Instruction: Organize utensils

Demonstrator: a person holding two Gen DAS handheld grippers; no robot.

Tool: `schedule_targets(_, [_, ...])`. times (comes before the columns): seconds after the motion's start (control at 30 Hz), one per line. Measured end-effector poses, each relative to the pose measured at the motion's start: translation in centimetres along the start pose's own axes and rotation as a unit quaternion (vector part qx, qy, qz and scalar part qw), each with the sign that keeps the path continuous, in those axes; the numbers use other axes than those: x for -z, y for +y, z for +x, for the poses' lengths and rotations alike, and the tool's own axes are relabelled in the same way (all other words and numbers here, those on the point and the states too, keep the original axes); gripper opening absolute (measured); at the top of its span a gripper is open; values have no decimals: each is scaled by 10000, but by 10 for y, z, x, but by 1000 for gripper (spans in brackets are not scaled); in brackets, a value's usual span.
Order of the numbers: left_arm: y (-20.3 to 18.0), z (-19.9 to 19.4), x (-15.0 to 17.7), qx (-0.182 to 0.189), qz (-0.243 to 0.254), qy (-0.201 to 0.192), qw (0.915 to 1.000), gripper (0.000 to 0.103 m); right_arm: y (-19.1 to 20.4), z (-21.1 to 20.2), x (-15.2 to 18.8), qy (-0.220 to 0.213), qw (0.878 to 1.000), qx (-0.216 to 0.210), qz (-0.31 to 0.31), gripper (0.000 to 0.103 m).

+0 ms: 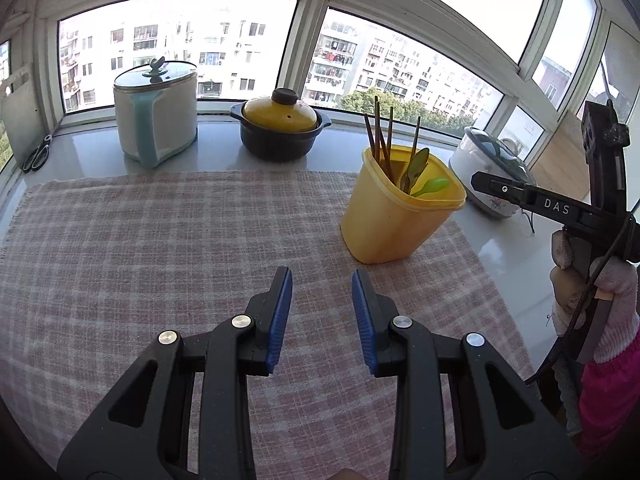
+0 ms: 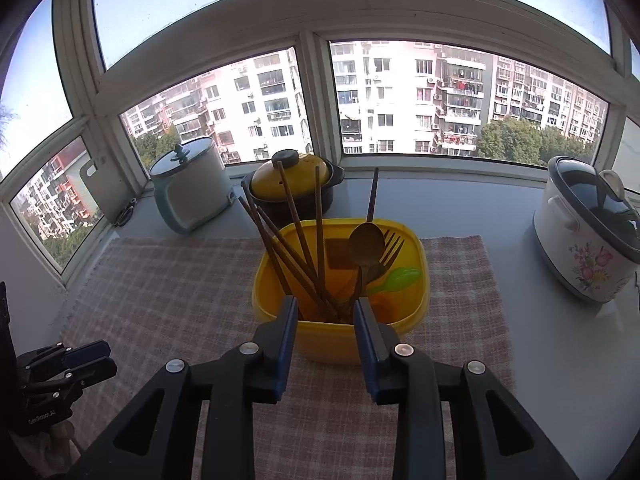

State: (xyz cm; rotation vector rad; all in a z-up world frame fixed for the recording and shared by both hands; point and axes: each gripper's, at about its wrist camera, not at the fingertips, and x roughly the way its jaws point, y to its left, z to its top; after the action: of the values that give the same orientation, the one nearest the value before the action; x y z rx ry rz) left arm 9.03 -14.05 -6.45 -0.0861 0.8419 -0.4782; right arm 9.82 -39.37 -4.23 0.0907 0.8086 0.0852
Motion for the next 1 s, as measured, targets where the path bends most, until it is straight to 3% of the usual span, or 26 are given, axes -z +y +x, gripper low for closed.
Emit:
schedule_targets(0.13, [-6, -13, -5, 3, 153, -176, 9997, 32, 13, -18, 7, -143, 9998, 102, -88, 48])
schedule_targets(0.3, [-12, -27, -8, -42, 315, -416, 9986, 47, 23, -37, 12, -289, 9994, 189, -83, 61])
schedule_targets(0.4, [-17, -35, -8, -107, 424, -570, 9974, 69, 28, -46, 17, -387, 9987, 314, -71, 71])
schedule_targets(0.57, [-22, -45, -9, -268, 596, -802, 9946, 82, 35, -56, 24, -469, 9978, 466, -97, 84])
schedule_targets(0.67, [-24, -50, -9, -414, 669, -914, 9927, 86, 40, -59, 27, -513, 9971, 539, -147, 88])
schedule_targets(0.8, [-26, -51, -8, -576, 736, -944, 9911, 100, 44, -60, 29, -553, 9964, 619, -183, 93])
schedule_targets(1.0, [-26, -53, -8, -878, 660, -890, 9900, 102, 46, -60, 31, -570, 9958, 705, -161, 94])
